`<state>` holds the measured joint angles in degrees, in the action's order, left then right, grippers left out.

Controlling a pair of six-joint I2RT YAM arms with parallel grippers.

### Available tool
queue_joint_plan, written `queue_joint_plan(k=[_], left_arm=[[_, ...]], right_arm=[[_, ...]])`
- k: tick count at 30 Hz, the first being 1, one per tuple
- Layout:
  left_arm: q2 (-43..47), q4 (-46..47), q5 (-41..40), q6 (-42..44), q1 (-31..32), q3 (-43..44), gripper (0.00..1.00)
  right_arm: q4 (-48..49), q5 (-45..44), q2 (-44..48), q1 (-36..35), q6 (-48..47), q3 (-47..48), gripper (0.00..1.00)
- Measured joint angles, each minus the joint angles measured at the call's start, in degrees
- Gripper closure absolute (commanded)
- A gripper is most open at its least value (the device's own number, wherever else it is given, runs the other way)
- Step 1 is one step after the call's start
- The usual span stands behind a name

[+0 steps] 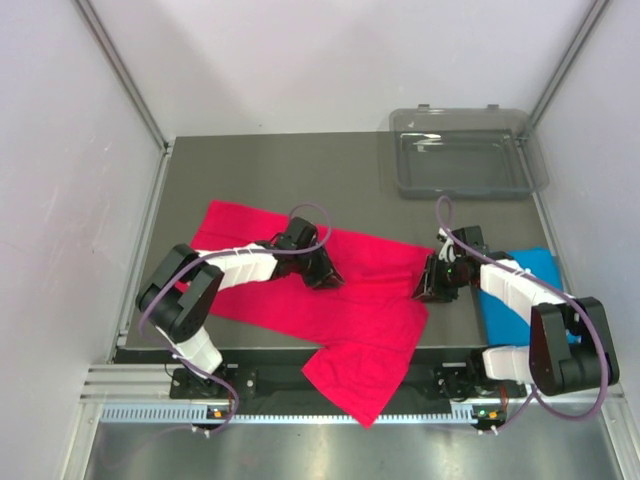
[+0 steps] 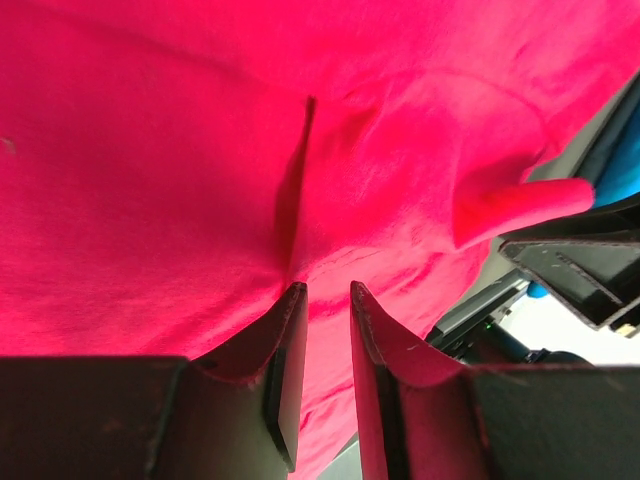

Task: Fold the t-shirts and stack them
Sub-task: Fold the tshirt

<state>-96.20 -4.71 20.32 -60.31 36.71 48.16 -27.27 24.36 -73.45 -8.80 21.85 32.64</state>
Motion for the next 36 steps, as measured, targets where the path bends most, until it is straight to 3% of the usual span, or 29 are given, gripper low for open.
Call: queue_joint_plan(k=[36], left_arm=[[-0.9,-5.4,-3.5,-0.6,2.1,0.9,0.63]], right_arm=[[2.0,1.8,-3.3,-0.3,-3.8,2.4,0.64]])
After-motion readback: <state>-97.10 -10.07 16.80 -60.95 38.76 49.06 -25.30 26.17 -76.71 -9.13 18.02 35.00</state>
